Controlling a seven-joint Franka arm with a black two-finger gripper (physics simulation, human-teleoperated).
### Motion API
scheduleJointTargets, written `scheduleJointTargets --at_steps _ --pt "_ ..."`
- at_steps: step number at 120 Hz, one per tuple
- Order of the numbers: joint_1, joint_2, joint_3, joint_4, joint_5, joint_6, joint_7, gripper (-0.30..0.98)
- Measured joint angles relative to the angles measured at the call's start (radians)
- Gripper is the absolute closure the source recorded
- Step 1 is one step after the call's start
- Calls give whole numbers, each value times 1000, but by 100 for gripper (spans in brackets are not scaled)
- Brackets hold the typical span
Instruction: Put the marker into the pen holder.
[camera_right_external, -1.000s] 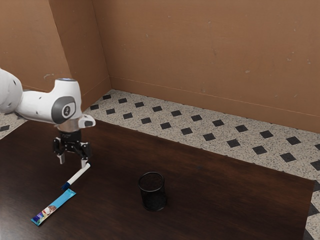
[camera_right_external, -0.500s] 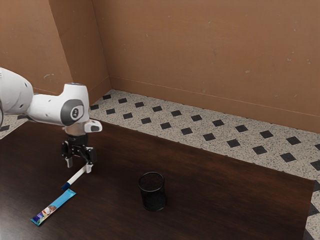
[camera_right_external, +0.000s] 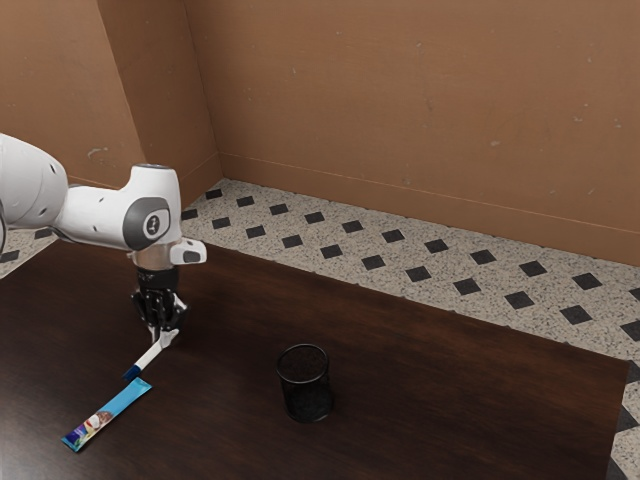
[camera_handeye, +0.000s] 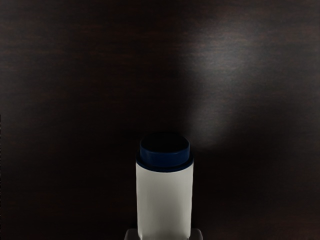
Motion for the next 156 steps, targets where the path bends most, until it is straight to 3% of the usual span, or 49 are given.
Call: scheduleJointTargets --at_steps 17,39,66,97,113,156 --pt "-4 -19 -1 -7 8 3 4 76" --pt "-83 -211 -39 -64 83 64 3 79" --pt "-197 -448 -136 -225 169 319 -31 79" --pt "-192 -676 -343 -413 192 507 -202 78" --pt "-191 -660 -390 -439 209 555 -314 78" --pt "-195 -559 -398 -421 295 632 -513 78"
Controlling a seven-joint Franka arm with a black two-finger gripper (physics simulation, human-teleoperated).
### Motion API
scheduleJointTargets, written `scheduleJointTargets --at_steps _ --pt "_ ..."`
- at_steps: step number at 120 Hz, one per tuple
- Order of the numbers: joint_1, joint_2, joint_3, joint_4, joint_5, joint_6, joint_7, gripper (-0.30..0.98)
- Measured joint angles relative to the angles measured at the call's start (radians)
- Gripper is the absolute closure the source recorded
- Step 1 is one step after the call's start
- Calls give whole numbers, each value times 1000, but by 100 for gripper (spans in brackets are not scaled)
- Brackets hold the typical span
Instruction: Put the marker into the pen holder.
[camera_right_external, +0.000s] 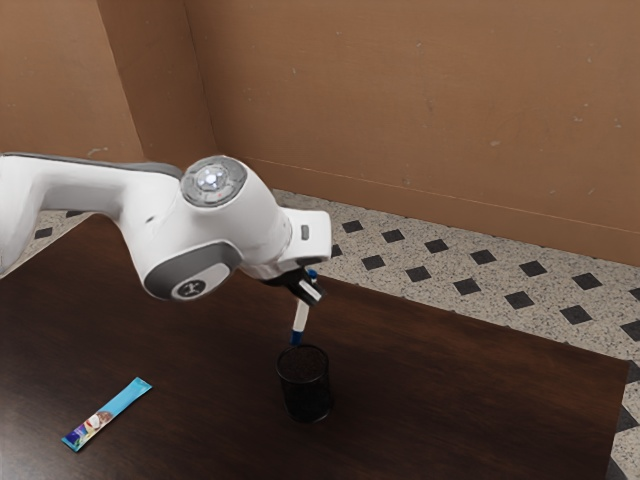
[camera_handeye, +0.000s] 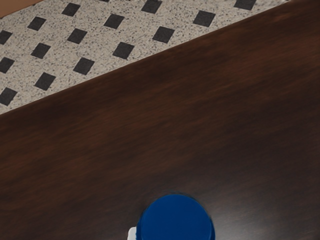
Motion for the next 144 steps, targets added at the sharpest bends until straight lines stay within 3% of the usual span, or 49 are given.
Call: scheduleJointTargets --at_steps 120,144 --pt "28 80 -33 -18 21 43 -240 77" --pt "29 78 -30 -18 12 40 -235 35"
